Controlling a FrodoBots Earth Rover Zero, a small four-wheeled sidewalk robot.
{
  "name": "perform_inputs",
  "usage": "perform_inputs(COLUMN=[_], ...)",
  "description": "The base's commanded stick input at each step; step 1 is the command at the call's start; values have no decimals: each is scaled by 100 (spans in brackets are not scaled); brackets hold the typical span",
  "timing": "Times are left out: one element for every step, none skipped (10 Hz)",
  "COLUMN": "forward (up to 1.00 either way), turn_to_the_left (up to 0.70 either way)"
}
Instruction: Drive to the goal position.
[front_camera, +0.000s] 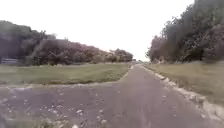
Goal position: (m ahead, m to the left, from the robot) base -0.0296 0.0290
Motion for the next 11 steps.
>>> perform_inputs(forward=[35,58,82,100,100,100,100,100,100,100,100], turn_to_the_left=[7,12,17,23,34,40,40,40,40,40,40])
